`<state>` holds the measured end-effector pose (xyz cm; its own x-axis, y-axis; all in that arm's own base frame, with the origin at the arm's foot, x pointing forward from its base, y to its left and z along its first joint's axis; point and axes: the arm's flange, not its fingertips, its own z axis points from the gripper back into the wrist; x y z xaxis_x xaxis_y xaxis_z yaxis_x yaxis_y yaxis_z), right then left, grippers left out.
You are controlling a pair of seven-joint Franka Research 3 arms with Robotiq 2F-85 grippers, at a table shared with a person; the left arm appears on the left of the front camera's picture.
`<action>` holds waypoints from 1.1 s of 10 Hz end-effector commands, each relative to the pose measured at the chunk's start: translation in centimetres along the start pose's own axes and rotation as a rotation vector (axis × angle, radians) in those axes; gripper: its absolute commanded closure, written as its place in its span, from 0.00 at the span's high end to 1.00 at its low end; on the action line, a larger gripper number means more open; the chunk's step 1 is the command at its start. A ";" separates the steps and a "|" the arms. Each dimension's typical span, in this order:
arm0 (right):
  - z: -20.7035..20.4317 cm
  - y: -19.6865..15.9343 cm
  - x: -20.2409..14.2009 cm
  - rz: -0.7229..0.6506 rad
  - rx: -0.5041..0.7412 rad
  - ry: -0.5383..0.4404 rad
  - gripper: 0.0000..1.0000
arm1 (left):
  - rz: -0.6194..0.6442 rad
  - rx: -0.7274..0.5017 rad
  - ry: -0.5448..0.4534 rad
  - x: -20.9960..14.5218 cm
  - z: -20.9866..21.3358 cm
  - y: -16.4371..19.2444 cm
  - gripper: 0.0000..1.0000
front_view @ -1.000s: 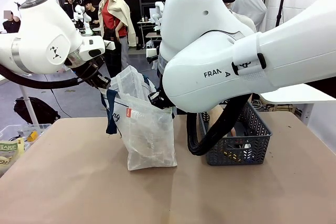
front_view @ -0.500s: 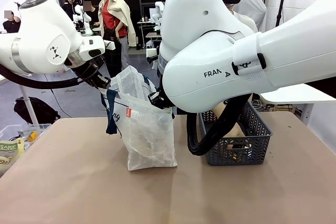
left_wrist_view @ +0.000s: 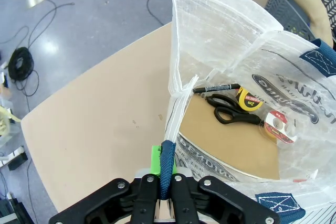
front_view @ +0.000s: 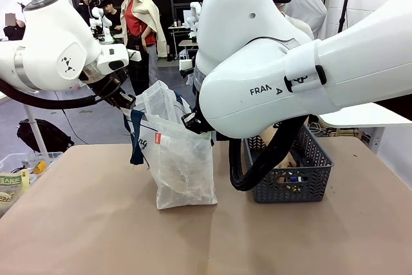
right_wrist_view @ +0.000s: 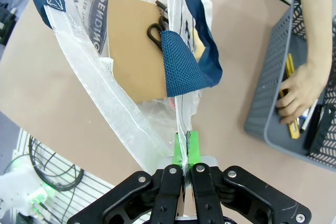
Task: Transfer purchased items from the store into the shopping bag.
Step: Move the Reusable shopping bag to the right side of the table.
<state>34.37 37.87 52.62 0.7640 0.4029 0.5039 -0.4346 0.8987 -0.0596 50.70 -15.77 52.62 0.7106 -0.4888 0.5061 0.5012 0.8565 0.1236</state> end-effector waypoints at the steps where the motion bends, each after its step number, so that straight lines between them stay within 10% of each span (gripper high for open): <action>1: 0.0 -0.3 -0.5 -0.003 -0.015 0.012 0.00 | 0.017 0.016 -0.005 -0.2 0.2 1.5 0.00; 11: 0.0 -0.3 -0.5 -0.003 -0.015 0.012 0.00 | 0.017 0.016 -0.005 -0.2 0.2 1.5 0.00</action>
<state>34.37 37.87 52.62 0.7640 0.4029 0.5039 -0.4346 0.8987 -0.0596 50.70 -15.77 52.62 0.7106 -0.4888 0.5061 0.5012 0.8565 0.1236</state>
